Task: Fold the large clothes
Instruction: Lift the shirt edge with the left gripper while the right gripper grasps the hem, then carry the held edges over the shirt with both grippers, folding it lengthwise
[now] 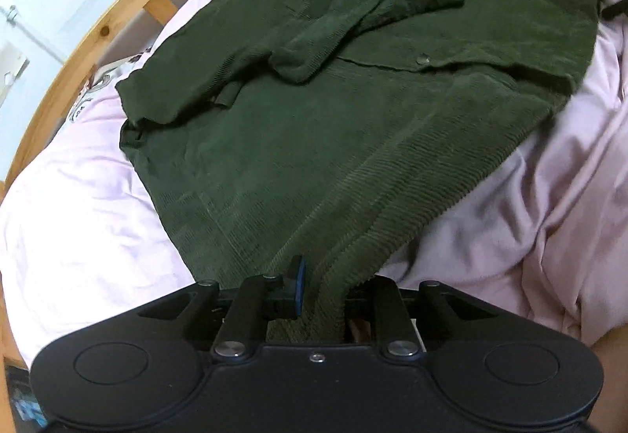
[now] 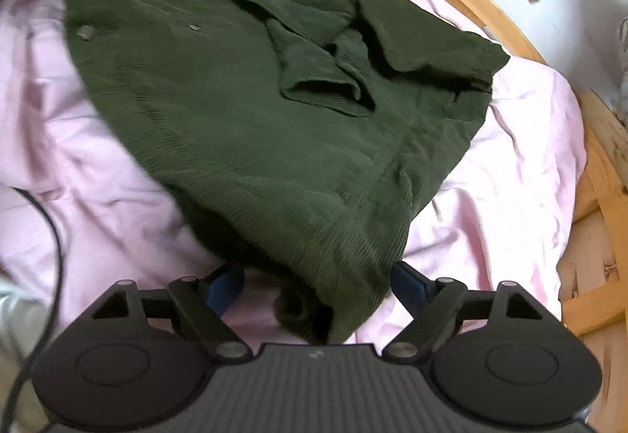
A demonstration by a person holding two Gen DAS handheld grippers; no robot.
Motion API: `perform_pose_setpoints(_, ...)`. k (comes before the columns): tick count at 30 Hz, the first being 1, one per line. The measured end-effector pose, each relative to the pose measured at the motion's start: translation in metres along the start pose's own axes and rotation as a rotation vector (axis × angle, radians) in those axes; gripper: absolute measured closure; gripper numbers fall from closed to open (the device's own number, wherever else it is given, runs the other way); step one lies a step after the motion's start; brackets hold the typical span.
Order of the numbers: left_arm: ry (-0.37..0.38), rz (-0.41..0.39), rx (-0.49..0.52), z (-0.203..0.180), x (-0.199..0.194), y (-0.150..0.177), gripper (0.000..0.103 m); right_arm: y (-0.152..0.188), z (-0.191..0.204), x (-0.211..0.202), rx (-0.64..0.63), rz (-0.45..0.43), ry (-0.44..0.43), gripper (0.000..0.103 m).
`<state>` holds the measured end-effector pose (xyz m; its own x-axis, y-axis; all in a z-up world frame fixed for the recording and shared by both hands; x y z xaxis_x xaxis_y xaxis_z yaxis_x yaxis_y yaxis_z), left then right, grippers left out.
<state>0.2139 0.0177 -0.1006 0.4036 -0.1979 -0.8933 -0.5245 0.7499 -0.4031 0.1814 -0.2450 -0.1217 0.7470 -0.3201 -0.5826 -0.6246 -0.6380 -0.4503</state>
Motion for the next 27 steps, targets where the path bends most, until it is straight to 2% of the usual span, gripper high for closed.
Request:
perform_pose_setpoints(1, 0.004, -0.008, -0.007, 0.001, -0.002, 0.0, 0.085, -0.003, -0.001, 0.0, 0.011, -0.018, 0.019, 0.047)
perform_pose_setpoints(2, 0.012, -0.017, -0.013, 0.002, -0.004, 0.0, 0.085, -0.006, -0.005, -0.001, 0.025, -0.033, 0.051, 0.076)
perform_pose_setpoints(5, 0.066, -0.049, -0.04, 0.005, -0.012, 0.0, 0.077, -0.021, -0.026, -0.01, 0.184, -0.089, 0.039, 0.086)
perform_pose_setpoints(7, 0.147, -0.079, -0.035, 0.001, -0.021, 0.001, 0.059, -0.038, -0.047, -0.016, 0.341, -0.101, -0.011, 0.086)
perform_pose_setpoints(8, 0.171, -0.091, -0.025, -0.004, -0.025, 0.001, 0.043, -0.047, -0.059, -0.016, 0.398, -0.113, -0.027, 0.086)
perform_pose_setpoints(9, 0.182, -0.102, -0.01, -0.007, -0.028, 0.0, 0.032, -0.057, -0.069, -0.017, 0.452, -0.124, -0.038, 0.086)
perform_pose_setpoints(11, 0.173, -0.103, 0.039, -0.017, -0.029, 0.0, 0.027, -0.075, -0.09, -0.015, 0.547, -0.142, -0.067, 0.087)
perform_pose_setpoints(13, 0.138, -0.065, 0.092, -0.025, -0.021, 0.002, 0.027, -0.091, -0.105, -0.013, 0.614, -0.148, -0.089, 0.088)
perform_pose_setpoints(15, 0.07, -0.003, 0.133, -0.027, -0.006, 0.006, 0.026, -0.102, -0.116, -0.007, 0.657, -0.146, -0.093, 0.088)
perform_pose_setpoints(16, 0.032, 0.041, 0.134, -0.026, 0.004, 0.008, 0.026, -0.106, -0.122, -0.003, 0.687, -0.14, -0.096, 0.089)
perform_pose_setpoints(18, 0.014, 0.089, 0.109, -0.022, 0.014, 0.011, 0.026, -0.108, -0.131, 0.005, 0.749, -0.126, -0.111, 0.089)
perform_pose_setpoints(20, 0.017, 0.088, 0.07, -0.015, 0.015, 0.011, 0.026, -0.107, -0.138, 0.013, 0.785, -0.122, -0.114, 0.089)
perform_pose_setpoints(22, 0.016, 0.072, 0.038, -0.008, 0.011, 0.011, 0.031, -0.101, -0.14, 0.016, 0.805, -0.119, -0.115, 0.089)
perform_pose_setpoints(24, 0.003, 0.054, 0.002, 0.001, 0.005, 0.011, 0.05, -0.097, -0.139, 0.017, 0.815, -0.116, -0.117, 0.089)
perform_pose_setpoints(25, -0.001, 0.043, -0.026, 0.006, 0.001, 0.011, 0.055, -0.095, -0.137, 0.016, 0.815, -0.115, -0.115, 0.089)
perform_pose_setpoints(26, -0.008, 0.03, -0.064, 0.014, -0.002, 0.01, 0.069, -0.093, -0.136, 0.016, 0.815, -0.114, -0.11, 0.089)
perform_pose_setpoints(27, -0.017, 0.022, -0.097, 0.022, -0.004, 0.01, 0.079, -0.092, -0.135, 0.016, 0.818, -0.11, -0.106, 0.089)
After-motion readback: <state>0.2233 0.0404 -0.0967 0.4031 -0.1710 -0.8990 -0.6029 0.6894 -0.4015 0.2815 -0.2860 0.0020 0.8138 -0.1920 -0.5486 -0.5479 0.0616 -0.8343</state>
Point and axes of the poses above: each gripper's, at about its wrist camera, not at the fingertips, and x roughly the way its jaws point, z to its left, y to its underside, the point moved 8 cm from there along x, roughly the way its jaws point, and after that the axes turned 15 degrees about y, right-handed, at the moved point
